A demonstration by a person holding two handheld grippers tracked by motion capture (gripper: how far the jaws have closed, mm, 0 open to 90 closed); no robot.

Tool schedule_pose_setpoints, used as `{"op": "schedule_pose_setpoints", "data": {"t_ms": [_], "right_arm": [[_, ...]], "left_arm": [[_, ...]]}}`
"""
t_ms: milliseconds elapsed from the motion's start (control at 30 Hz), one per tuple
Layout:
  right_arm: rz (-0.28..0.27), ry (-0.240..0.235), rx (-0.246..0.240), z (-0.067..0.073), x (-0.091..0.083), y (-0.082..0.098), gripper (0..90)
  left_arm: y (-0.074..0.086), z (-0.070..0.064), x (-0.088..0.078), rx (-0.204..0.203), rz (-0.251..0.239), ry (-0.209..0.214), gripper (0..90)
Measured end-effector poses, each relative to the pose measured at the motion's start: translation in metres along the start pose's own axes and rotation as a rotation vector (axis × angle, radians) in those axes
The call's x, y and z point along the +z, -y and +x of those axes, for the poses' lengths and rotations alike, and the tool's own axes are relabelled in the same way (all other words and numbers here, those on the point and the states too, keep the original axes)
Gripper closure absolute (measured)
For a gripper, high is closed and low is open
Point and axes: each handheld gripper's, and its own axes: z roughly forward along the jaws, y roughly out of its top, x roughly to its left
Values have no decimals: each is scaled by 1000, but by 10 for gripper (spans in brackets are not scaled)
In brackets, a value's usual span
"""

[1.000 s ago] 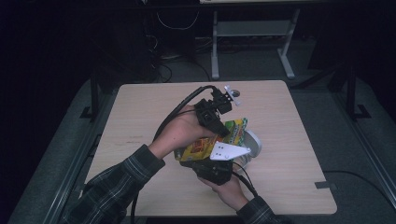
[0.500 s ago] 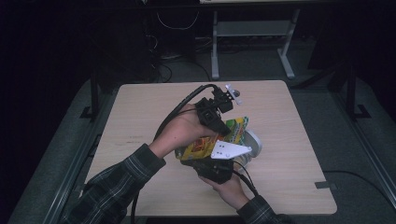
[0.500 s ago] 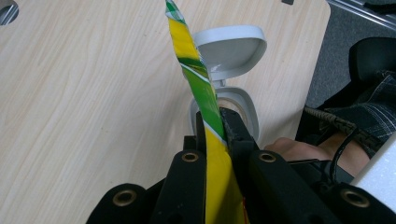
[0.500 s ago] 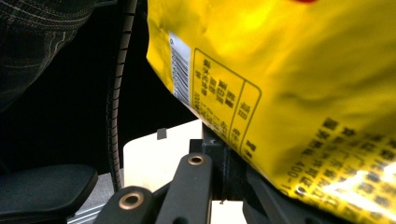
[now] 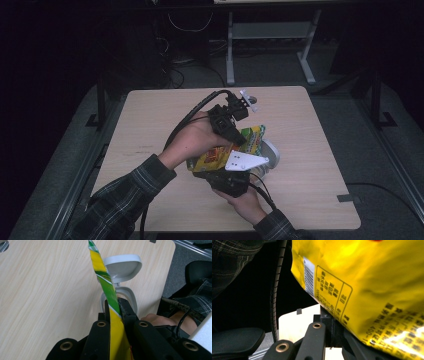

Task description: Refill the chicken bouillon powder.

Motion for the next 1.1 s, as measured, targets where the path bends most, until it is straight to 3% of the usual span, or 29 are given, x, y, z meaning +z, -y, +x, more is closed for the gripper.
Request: {"op": "schedule_pose_setpoints", "data": {"t_ms": [800, 1100], "right_arm": [[-17, -10, 20, 0, 1, -2, 900], [-23, -8, 8, 0, -1, -4, 900]], "left_arm": [[-6, -4, -1, 8, 18, -19, 870], [-7, -4, -4, 21, 11, -16, 864]]}}
